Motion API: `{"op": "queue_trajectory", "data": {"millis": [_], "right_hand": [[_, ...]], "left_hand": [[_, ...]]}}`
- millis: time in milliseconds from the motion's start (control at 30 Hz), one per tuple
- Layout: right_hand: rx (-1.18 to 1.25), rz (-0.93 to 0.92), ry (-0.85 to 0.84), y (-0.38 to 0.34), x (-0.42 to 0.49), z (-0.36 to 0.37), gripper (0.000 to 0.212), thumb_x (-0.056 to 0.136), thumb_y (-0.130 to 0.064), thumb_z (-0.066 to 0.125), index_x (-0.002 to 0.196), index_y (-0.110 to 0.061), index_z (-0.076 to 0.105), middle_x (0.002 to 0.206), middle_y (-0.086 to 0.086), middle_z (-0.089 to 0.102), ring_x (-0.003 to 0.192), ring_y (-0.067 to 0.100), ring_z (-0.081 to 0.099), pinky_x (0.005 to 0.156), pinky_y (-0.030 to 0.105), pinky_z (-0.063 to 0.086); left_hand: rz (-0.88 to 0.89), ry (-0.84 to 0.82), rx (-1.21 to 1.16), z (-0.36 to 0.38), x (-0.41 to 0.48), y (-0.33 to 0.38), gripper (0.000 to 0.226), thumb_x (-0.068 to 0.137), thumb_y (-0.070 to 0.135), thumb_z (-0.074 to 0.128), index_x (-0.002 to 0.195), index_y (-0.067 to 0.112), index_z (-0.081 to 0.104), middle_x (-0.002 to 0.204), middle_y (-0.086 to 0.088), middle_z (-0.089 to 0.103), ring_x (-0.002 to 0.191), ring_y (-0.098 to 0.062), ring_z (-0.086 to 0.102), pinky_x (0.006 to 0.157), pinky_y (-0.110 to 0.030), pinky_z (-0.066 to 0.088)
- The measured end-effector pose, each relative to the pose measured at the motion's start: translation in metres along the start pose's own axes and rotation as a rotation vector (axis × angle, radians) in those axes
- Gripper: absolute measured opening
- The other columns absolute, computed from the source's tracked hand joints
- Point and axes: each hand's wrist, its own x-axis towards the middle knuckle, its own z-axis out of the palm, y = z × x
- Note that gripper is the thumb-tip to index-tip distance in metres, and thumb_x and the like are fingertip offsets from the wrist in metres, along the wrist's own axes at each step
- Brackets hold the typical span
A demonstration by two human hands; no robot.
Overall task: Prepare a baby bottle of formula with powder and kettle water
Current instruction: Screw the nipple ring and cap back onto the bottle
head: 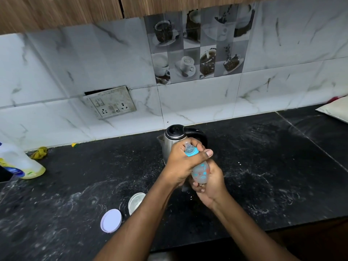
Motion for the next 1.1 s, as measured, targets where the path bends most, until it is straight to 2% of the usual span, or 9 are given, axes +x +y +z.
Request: {"op": "queue_trajectory", "data": {"millis": [67, 167, 233, 333, 567, 700, 833, 933, 1100], "right_hand": [[-0.025, 0.004, -0.035, 0.0, 0.0, 0.001, 0.054, 0.104, -0.05, 0.043, 0.089, -0.016, 0.082, 0.07, 0.01, 0.059, 0.038, 0.012, 0.044, 0.031, 0.016, 0.025], [0.068, -0.291, 0.065, 0.015, 0.0, 0.005, 0.059, 0.104, -0.054, 0.044, 0.113, -0.002, 0.071, 0.084, 0.02, 0.067, 0.055, 0.021, 0.058, 0.042, 0.025, 0.039], [0.104, -0.422, 0.126, 0.022, 0.0, 0.007, 0.049, 0.103, -0.046, 0.046, 0.107, -0.002, 0.07, 0.083, 0.021, 0.065, 0.059, 0.021, 0.06, 0.043, 0.026, 0.041], [0.035, -0.304, 0.171, 0.015, 0.002, 0.004, 0.04, 0.1, -0.036, 0.049, 0.086, -0.006, 0.072, 0.063, 0.013, 0.055, 0.04, 0.016, 0.045, 0.034, 0.019, 0.028], [0.016, 0.17, -0.081, 0.001, 0.007, -0.003, 0.055, 0.103, -0.051, 0.042, 0.093, -0.011, 0.077, 0.07, 0.012, 0.061, 0.035, 0.016, 0.046, 0.029, 0.013, 0.022], [-0.014, 0.365, -0.173, 0.0, 0.012, -0.011, 0.054, 0.103, -0.043, 0.037, 0.083, -0.008, 0.073, 0.068, 0.012, 0.058, 0.032, 0.017, 0.044, 0.028, 0.011, 0.022], [-0.021, 0.433, -0.18, 0.004, 0.015, -0.017, 0.046, 0.101, -0.036, 0.037, 0.086, -0.007, 0.069, 0.069, 0.012, 0.058, 0.033, 0.015, 0.043, 0.028, 0.011, 0.021], [0.05, 0.398, -0.172, 0.008, 0.017, -0.021, 0.041, 0.099, -0.038, 0.042, 0.098, -0.007, 0.07, 0.072, 0.013, 0.056, 0.034, 0.015, 0.043, 0.027, 0.012, 0.022], [-0.076, 0.351, -0.214, 0.011, 0.028, -0.038, 0.066, 0.1, -0.067, 0.039, 0.118, -0.016, 0.076, 0.083, 0.014, 0.069, 0.045, 0.022, 0.06, 0.032, 0.018, 0.032]], "left_hand": [[-0.005, 0.018, -0.029, 0.0, 0.0, 0.001, 0.029, 0.08, 0.005, 0.085, 0.071, 0.024, 0.064, 0.076, 0.002, 0.065, 0.07, -0.013, 0.064, 0.064, -0.026, 0.055], [-0.025, 0.03, -0.03, 0.003, 0.001, 0.004, 0.028, 0.087, 0.013, 0.085, 0.076, 0.026, 0.063, 0.077, 0.0, 0.07, 0.069, -0.026, 0.068, 0.05, -0.029, 0.053], [-0.034, 0.022, -0.007, 0.005, 0.001, 0.004, 0.027, 0.086, 0.017, 0.085, 0.076, 0.028, 0.062, 0.077, 0.002, 0.071, 0.064, -0.025, 0.07, 0.049, -0.03, 0.052], [-0.035, -0.007, -0.026, 0.004, 0.0, 0.003, 0.03, 0.082, 0.004, 0.083, 0.073, 0.025, 0.062, 0.077, -0.002, 0.067, 0.075, -0.023, 0.068, 0.064, -0.032, 0.058], [-0.041, -0.036, 0.03, -0.006, 0.004, 0.0, 0.037, 0.087, -0.017, 0.075, 0.076, 0.014, 0.058, 0.073, 0.002, 0.066, 0.079, -0.013, 0.069, 0.079, -0.027, 0.059], [-0.048, -0.046, 0.07, -0.011, 0.006, -0.01, 0.037, 0.087, -0.019, 0.073, 0.076, 0.013, 0.057, 0.071, 0.001, 0.065, 0.071, -0.009, 0.068, 0.07, -0.022, 0.057], [-0.066, -0.051, 0.075, -0.015, 0.005, -0.015, 0.036, 0.085, -0.01, 0.08, 0.075, 0.02, 0.064, 0.073, 0.002, 0.068, 0.071, -0.01, 0.067, 0.069, -0.023, 0.056], [-0.06, -0.037, 0.05, -0.018, 0.001, -0.02, 0.036, 0.079, 0.003, 0.083, 0.108, 0.014, 0.064, 0.094, -0.005, 0.071, 0.084, -0.014, 0.068, 0.076, -0.026, 0.058], [-0.156, -0.017, 0.112, -0.029, -0.01, -0.039, 0.061, 0.079, 0.004, 0.084, 0.132, 0.013, 0.054, 0.115, -0.007, 0.071, 0.1, -0.018, 0.07, 0.08, -0.028, 0.061]]}}
